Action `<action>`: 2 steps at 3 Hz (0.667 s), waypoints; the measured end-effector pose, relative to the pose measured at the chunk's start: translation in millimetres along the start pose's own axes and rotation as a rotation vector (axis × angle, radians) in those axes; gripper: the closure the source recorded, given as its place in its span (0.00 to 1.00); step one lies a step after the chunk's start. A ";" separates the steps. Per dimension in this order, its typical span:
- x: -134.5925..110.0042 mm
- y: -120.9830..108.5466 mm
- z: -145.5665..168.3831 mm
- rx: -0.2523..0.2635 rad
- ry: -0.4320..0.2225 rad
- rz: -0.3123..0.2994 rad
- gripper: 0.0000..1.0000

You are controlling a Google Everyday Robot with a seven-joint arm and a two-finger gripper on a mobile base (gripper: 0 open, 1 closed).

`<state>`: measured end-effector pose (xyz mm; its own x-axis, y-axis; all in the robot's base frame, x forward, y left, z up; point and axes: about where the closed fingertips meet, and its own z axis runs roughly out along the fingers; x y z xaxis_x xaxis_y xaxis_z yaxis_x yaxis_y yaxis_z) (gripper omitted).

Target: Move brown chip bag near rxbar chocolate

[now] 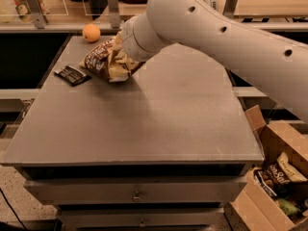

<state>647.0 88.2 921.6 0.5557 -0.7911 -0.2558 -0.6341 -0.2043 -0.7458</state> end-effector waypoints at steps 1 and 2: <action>-11.4 -1.6 -5.4 0.012 -0.061 -0.012 0.84; -19.8 0.1 -6.2 -0.002 -0.082 -0.038 0.61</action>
Offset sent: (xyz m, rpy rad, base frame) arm -0.0208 0.0166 0.0106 0.0147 -0.0046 0.1263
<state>632.6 100.3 930.4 0.6218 -0.7326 -0.2769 -0.6125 -0.2345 -0.7549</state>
